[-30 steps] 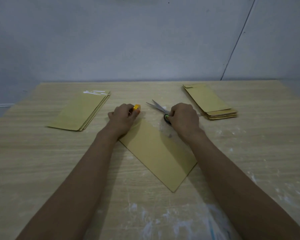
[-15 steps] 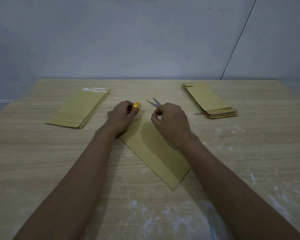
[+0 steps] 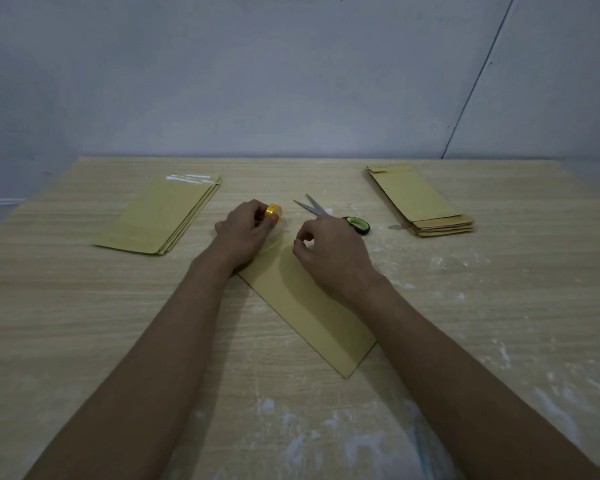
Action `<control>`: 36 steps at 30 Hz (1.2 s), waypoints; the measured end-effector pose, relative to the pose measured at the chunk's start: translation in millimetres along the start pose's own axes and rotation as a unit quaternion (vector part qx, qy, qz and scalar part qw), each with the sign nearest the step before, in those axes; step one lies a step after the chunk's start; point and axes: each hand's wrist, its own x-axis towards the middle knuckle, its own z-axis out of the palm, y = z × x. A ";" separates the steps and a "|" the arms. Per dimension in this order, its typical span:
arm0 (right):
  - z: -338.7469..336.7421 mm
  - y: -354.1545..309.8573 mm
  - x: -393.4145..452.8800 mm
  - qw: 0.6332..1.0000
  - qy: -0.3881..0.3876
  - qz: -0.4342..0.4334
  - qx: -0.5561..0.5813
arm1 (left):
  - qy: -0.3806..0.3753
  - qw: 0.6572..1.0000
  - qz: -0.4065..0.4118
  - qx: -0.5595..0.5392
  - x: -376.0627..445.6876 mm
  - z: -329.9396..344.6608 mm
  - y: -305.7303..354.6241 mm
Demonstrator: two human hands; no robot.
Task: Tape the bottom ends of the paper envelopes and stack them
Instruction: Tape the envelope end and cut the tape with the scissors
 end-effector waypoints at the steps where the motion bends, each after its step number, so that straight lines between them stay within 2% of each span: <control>1: -0.2 -0.4 -0.2 1.000 -0.001 0.000 -0.002 | 0.000 1.000 0.000 -0.003 -0.1 -0.1 -0.3; 8: -1.4 -3.7 -3.8 1.000 -0.017 0.009 -0.024 | -0.013 1.000 -0.007 -0.019 -0.6 -1.5 -2.0; 12: 0.4 -5.6 -8.7 0.995 -0.069 0.019 -0.068 | -0.016 0.992 -0.032 -0.118 -1.1 -6.3 -6.7; 15: -0.9 -6.1 -8.4 0.995 -0.094 0.031 -0.018 | -0.016 0.996 -0.040 -0.082 -6.3 -13.2 -6.5; 18: 0.0 -4.7 -8.8 0.991 -0.111 0.057 0.044 | -0.052 0.998 -0.032 -0.027 -15.5 -19.2 -5.7; 22: -0.1 -3.0 -7.6 0.983 -0.091 0.068 0.146 | -0.098 0.994 -0.006 0.039 -21.4 -21.4 -6.1; 25: -3.4 -3.2 -6.7 0.978 -0.069 0.058 0.189 | -0.103 0.995 -0.006 -0.006 -22.4 -23.1 -7.0; 30: 0.5 -1.0 -3.4 0.985 0.017 0.027 0.168 | -0.095 0.990 0.007 -0.102 -28.3 -22.3 2.5; 33: 1.7 0.3 -1.5 0.980 0.021 0.044 0.192 | -0.092 0.985 0.030 -0.140 -30.8 -21.7 7.7; 36: -0.8 -0.3 0.5 0.961 0.037 0.085 0.262 | -0.095 0.980 0.044 -0.169 -30.9 -22.8 7.9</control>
